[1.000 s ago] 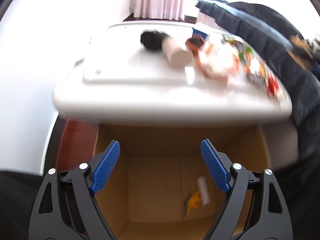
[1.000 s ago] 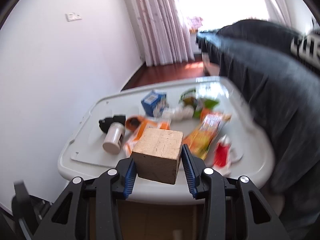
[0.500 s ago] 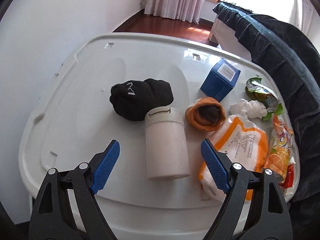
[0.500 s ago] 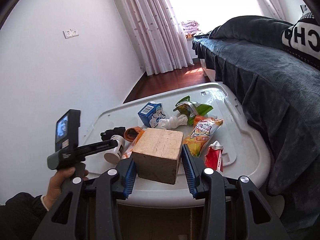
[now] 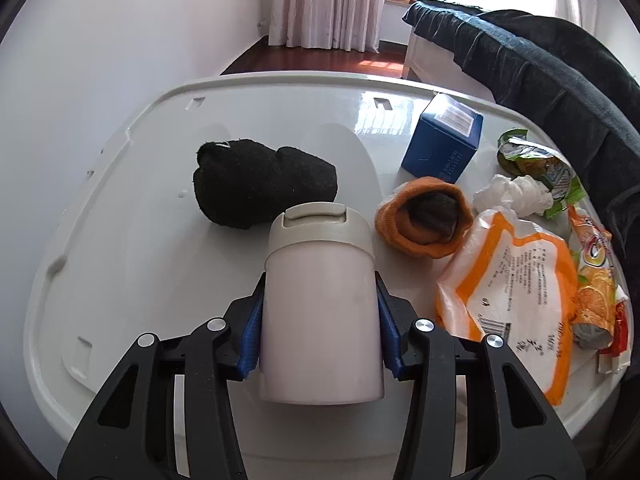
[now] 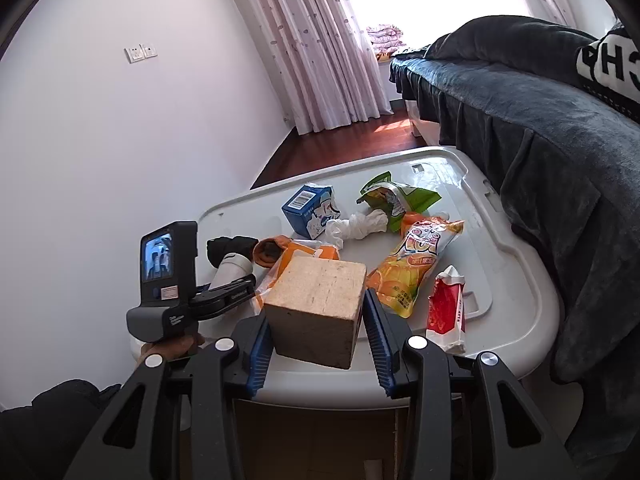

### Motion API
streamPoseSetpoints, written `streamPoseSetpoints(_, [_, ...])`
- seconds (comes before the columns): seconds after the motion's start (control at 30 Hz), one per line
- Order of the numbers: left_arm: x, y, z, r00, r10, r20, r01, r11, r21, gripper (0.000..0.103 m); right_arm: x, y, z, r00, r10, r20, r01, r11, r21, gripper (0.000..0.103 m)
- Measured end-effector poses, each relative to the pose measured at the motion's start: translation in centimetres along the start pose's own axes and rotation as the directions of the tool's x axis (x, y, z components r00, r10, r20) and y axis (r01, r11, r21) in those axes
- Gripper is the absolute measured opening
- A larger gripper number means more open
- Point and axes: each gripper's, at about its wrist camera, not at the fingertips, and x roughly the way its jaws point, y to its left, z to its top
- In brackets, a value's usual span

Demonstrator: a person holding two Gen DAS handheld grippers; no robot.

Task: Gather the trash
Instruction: 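Grasp the white cup with the left tool while the right tool holds the block, then move both tools over the cardboard box and release the block and cup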

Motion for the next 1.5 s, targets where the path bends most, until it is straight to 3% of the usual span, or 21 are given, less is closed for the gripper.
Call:
streamPoseSetpoints(0.13, [-5.1,0.4,-1.4,0.997,-0.041,0.063,0.039,0.999,0.027,0.046,0.3,0.1,-0.2,1.000,-0.004,-0.005,0.004,1.000,-0.005,0.042])
streamPoseSetpoints(0.37, [-13.1,2.3,-5.8,0.996,-0.057,0.073,0.056,0.998,0.012,0.046,0.3,1.7,-1.8,1.000,0.006,-0.003,-0.006,0.998,-0.055,0.042])
streamPoseSetpoints(0.57, [-16.3,4.5,-12.5,0.998,-0.031,0.045,0.031,1.000,-0.003,0.046,-1.1,4.1,-7.1,0.999,0.007,-0.042,-0.012,0.993,-0.114,0.042])
streamPoseSetpoints(0.7, [-15.7,5.3,-17.2,1.000,-0.018,-0.016,0.018,1.000,-0.008,0.046,-0.7,4.6,-12.0,0.990,-0.005,-0.144,-0.007,0.997,-0.082,0.042])
streamPoseSetpoints(0.8, [-13.7,5.2,-19.8,0.993,-0.034,-0.109,0.033,0.999,-0.005,0.046,0.1,5.6,-13.7,0.982,-0.012,-0.187,-0.007,0.995,-0.101,0.042])
streamPoseSetpoints(0.97, [-13.4,4.3,-20.3,0.993,-0.053,-0.106,0.058,0.997,0.045,0.046,1.0,6.9,-15.0,0.976,-0.040,-0.213,0.001,0.983,-0.181,0.042])
streamPoseSetpoints(1.5, [-12.5,4.1,-20.8,0.989,-0.043,-0.143,0.052,0.997,0.060,0.046,1.2,5.6,-15.0,0.972,-0.038,-0.231,0.008,0.992,-0.128,0.042])
